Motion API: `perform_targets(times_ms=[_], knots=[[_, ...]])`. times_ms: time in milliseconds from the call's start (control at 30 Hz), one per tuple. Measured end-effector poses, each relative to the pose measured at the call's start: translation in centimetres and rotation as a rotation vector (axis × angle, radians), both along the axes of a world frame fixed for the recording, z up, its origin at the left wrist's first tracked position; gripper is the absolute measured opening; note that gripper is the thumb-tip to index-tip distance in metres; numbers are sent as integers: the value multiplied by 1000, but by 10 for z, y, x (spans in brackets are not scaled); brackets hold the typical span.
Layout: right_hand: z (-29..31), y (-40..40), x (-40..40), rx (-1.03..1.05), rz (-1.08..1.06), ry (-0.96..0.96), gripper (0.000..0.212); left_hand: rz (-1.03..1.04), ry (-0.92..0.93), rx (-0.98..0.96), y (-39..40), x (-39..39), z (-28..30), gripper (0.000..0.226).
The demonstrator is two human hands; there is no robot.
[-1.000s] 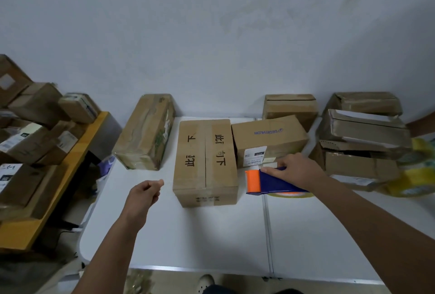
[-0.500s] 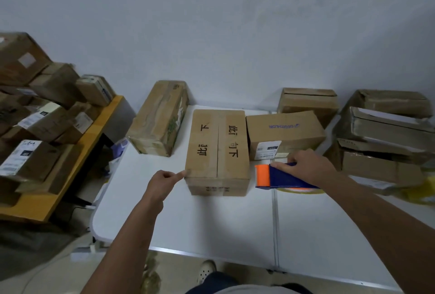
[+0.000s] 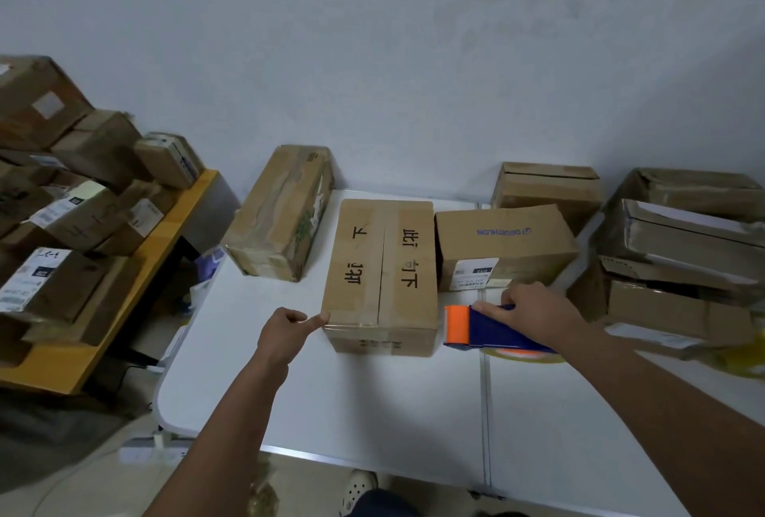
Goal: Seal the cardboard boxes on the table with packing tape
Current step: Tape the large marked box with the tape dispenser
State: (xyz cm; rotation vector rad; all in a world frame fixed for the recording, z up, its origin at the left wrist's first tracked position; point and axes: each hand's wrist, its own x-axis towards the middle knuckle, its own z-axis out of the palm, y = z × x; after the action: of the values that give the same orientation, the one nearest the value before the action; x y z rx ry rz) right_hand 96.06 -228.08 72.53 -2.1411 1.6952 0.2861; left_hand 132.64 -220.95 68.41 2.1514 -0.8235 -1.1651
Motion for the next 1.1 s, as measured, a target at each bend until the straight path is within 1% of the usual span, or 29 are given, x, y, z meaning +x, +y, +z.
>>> perform_targets(times_ms=[67, 233, 333, 400, 533, 633, 667, 733, 767, 800, 833, 867, 900, 933, 967, 1000, 1033, 1067, 1100], knots=[[-9, 5, 1, -1, -16, -17, 66, -5, -1, -12, -6, 4, 3, 45], [-27, 18, 13, -32, -98, -97, 76, -36, -76, -31, -21, 21, 8, 45], [-32, 27, 18, -23, -147, -84, 70, -112, -32, 1, -25, 29, 2, 39], [-31, 29, 18, -20, -165, -74, 68, -157, 4, 15, -24, 32, 1, 41], [-30, 29, 19, -40, -170, -92, 68, -173, 44, 58, -22, 41, 4, 50], [-32, 26, 21, -61, -151, -84, 69, -265, 15, 115, -21, 46, 8, 51], [-33, 25, 20, -66, -148, -76, 69, -271, -8, 139, -22, 50, 10, 52], [-35, 26, 15, -62, -160, -58, 68, -171, -125, 121, -20, 59, 14, 54], [-36, 27, 12, -58, -172, -60, 67, -102, -240, 66, -18, 62, 16, 50], [-36, 28, 10, -57, -183, -69, 66, -57, -382, -38, -15, 63, 18, 42], [-36, 29, 10, -62, -189, -80, 65, -63, -515, -185, -12, 58, 20, 32], [-36, 30, 9, -68, -193, -91, 65, -134, -604, -354, -9, 47, 23, 25], [-36, 31, 10, -71, -196, -95, 65, -280, -632, -507, -6, 30, 27, 25], [-37, 32, 11, -72, -195, -98, 63, -492, -615, -603, -4, 12, 30, 30], [-37, 33, 12, -67, -194, -105, 61, -754, -604, -637, 0, -5, 28, 36], [-38, 34, 12, -62, -197, -116, 58, -1017, -633, -631, 2, -18, 21, 42], [-37, 34, 12, -58, -201, -124, 57, -1229, -676, -610, 4, -25, 12, 48], [-37, 35, 10, -56, -203, -129, 57, -1358, -717, -564, 6, -26, 1, 51], [-37, 36, 9, -55, -204, -134, 59, -1419, -746, -512, 7, -24, -7, 53]])
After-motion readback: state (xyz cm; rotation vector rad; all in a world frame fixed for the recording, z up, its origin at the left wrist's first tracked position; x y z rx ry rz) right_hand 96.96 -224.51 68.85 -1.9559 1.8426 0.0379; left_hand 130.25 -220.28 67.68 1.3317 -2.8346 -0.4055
